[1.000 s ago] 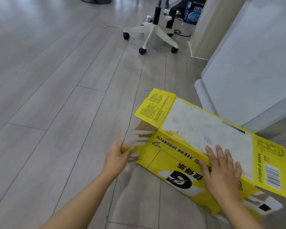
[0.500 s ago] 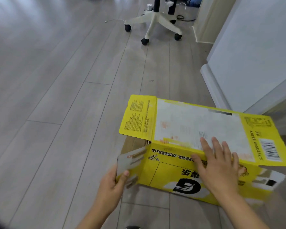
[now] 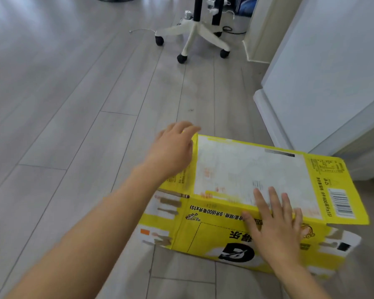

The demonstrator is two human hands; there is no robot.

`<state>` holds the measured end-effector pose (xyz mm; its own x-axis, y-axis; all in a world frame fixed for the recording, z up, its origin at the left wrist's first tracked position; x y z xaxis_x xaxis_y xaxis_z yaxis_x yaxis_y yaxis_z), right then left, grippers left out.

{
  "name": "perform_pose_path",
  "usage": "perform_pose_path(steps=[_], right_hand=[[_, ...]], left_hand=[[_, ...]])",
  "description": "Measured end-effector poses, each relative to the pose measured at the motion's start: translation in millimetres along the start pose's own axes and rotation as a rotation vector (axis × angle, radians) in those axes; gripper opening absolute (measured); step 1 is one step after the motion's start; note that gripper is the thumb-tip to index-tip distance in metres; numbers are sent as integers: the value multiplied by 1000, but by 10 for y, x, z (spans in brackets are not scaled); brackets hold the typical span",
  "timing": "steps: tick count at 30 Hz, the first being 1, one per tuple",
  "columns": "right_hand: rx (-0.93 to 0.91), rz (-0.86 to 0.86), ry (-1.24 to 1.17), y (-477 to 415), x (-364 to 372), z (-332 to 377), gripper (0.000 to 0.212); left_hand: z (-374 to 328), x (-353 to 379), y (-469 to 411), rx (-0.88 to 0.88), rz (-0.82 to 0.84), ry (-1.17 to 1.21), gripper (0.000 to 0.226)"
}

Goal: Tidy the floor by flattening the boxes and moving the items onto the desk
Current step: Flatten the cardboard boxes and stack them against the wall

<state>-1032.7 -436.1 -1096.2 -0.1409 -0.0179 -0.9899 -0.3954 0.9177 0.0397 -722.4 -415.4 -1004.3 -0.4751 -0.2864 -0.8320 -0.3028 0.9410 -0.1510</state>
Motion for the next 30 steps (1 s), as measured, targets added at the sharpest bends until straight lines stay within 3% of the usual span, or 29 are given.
perform_pose_path(steps=[3,7,11,13,16,22,24,28,30], right_hand=[[-4,5,1,-8,26,-12,76],[4,9,-10,-41,80,-26,75],[10,-2,-6,-101,121,-50,74],[10,-4,-10,-114,143,-59,74],[5,-11,-16,-127,168,-69,73],[-7,-11,-13,-123,165,-55,73],[-11,-8,-14,-121,151,-54,73],[-15,0,-17,-110,133,-46,73],[-14,1,-21,-111,127,-47,73]], left_hand=[[230,160,-564,-44,265,-139,63],[689,166,-843,-380,396,55,43],[955,62,-752,-664,250,740,28],[1051,-8,-599,-770,183,1093,33],[1123,-64,-315,-803,289,1271,42],[672,-210,64,-598,327,1219,34],[433,-223,129,-561,306,995,33],[26,-227,38,-499,127,321,34],[-206,-115,-26,-472,113,218,37]])
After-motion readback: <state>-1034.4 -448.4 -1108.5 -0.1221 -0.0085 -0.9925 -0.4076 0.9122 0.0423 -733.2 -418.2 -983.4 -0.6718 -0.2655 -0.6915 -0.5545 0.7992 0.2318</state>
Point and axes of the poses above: each hand's wrist, its own y-axis away from the middle knuckle, its own x-axis out of the palm, z = x × y, the point moved 2 cm from there along -y, towards the middle knuckle, and after that the axes turned 9 degrees about y, right-handed, at the moved point
